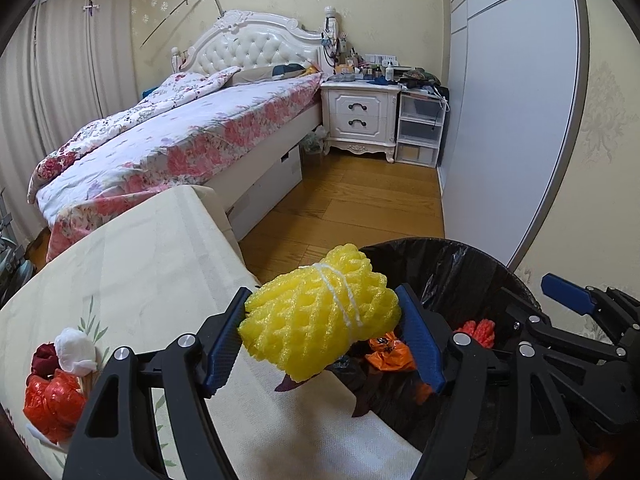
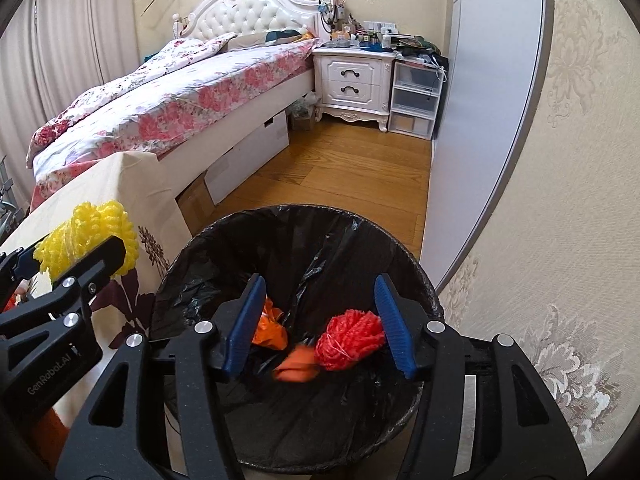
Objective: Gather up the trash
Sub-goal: 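Carry both items over the black bin and release them inside, then move both open tools back toward the table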
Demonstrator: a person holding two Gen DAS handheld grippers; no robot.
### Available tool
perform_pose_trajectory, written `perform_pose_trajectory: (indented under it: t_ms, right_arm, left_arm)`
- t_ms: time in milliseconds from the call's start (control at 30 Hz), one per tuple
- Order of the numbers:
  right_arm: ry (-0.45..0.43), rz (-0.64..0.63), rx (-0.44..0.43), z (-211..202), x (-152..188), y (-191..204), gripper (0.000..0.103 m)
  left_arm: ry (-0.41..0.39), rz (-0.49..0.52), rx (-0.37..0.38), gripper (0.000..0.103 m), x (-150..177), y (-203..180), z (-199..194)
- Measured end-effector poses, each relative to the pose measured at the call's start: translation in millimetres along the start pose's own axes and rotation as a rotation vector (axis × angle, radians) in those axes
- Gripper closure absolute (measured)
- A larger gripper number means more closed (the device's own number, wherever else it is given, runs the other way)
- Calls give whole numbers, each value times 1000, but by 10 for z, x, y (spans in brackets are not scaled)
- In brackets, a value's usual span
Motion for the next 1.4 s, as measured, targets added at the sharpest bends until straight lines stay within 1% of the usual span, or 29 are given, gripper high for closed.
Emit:
perform_pose_trajectory:
  t_ms: [133, 300, 500, 700, 1000, 1200, 1400]
  right_arm:
    - [-10, 19, 20, -14, -7, -56, 43]
    - [-13, 27, 27, -7, -20, -90, 42]
    - [-14, 27, 30, -13, -16, -100, 42]
    - [-11, 22, 31, -22, -11, -111, 42]
    - [-27, -8, 10, -199, 35, -2, 42]
    - [-39, -48, -26, -377, 99, 180, 42]
    - [-45, -96, -72, -561, 216, 436, 41]
  left_arm:
    - [2, -9, 5, 26, -5, 8, 19]
    - [4, -7, 10, 22, -4, -10, 30]
    - [-2, 2, 7, 22, -22, -20, 28]
    - [-9, -25, 3, 22, -32, 37, -30]
    - [-25, -47, -39, 22, 46, 172, -360]
    - [-21, -95, -80, 22, 228, 381, -643]
    - [-7, -139, -145, 22, 458, 632, -910]
Point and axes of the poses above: each gripper's, at about its wrist camera, not at the fingertips, and z roughly the way its jaws point, y to its left, x to its underside, the point moved 5 cm from there along z, roughly the way its jaws point, and after that the axes turned 8 degrees about x, right-handed, at the moved point
